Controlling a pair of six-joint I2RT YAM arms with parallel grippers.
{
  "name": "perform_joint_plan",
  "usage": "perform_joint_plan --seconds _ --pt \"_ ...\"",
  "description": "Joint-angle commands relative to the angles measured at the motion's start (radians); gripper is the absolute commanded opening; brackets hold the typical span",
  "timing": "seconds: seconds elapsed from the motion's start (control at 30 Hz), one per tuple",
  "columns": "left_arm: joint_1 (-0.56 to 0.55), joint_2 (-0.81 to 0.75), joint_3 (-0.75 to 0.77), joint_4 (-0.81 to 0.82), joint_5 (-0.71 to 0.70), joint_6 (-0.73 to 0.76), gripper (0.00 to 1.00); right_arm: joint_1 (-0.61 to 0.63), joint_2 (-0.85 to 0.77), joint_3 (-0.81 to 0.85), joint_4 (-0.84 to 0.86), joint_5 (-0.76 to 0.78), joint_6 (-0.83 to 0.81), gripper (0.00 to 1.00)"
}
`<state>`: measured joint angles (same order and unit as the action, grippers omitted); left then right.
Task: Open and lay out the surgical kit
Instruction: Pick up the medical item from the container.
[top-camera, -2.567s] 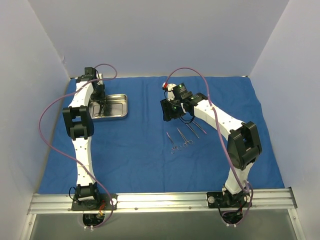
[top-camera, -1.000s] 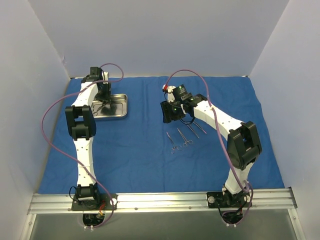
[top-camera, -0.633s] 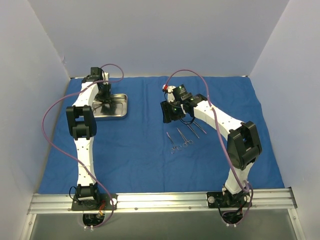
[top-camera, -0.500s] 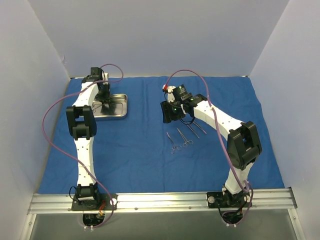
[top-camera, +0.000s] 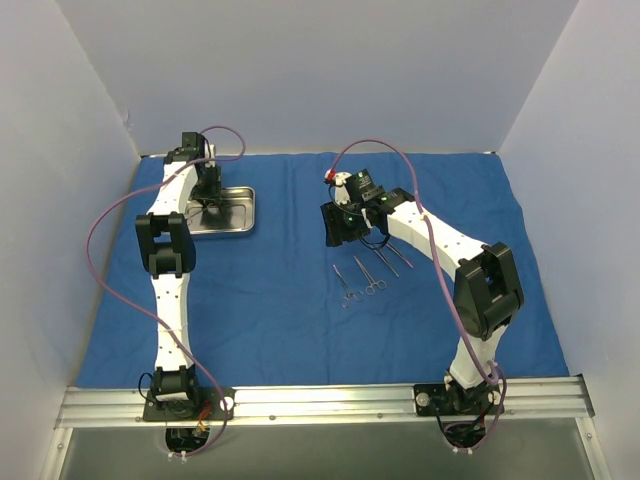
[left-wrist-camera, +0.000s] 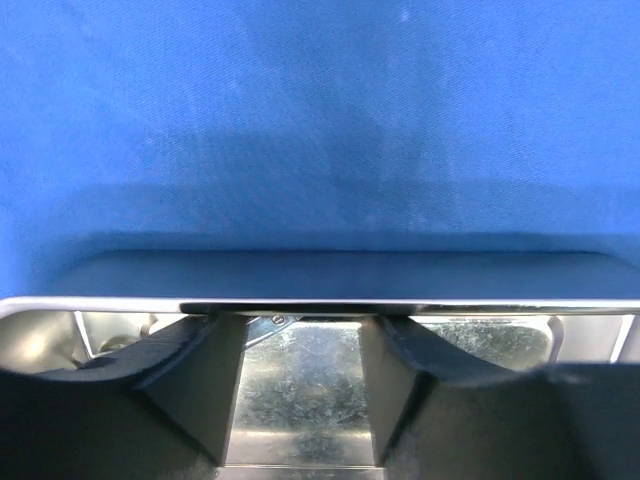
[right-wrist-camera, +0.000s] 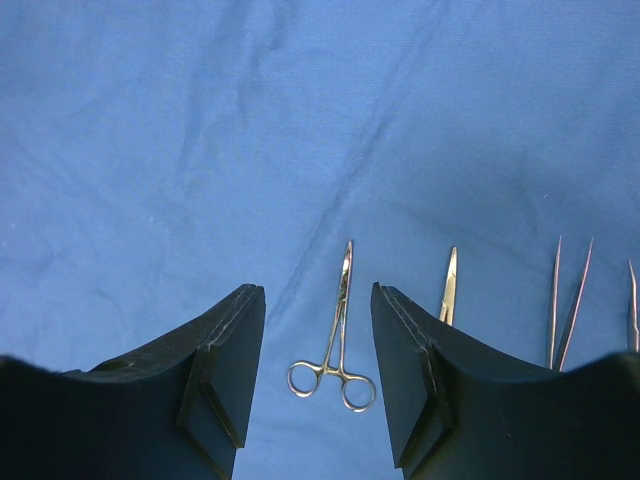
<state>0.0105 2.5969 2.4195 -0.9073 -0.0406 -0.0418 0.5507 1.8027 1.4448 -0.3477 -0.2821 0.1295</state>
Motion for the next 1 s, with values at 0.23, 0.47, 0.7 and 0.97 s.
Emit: perform_joint_plan --seconds 0.23,0.47,0.7,0.97 --pt "0.023 0.045 0.026 -0.067 0.022 0.008 0.23 -0.005 -0.045 -0.003 0.003 -0.014 0.007 0.47" --pt "0.031 -0.026 0.0 -0.054 0.025 -0.023 0.02 -0.005 -0.043 0.014 0.003 -0.012 0.005 0.47" --pt "0.037 -0.129 0.0 -0.073 -0.015 -0.108 0.02 -0.003 -0.037 0.039 0.015 -0.012 0.009 0.47" --pt "0.049 -0.352 -0.129 0.002 0.017 -0.181 0.02 -0.005 -0.013 0.061 0.041 -0.023 0.007 0.46"
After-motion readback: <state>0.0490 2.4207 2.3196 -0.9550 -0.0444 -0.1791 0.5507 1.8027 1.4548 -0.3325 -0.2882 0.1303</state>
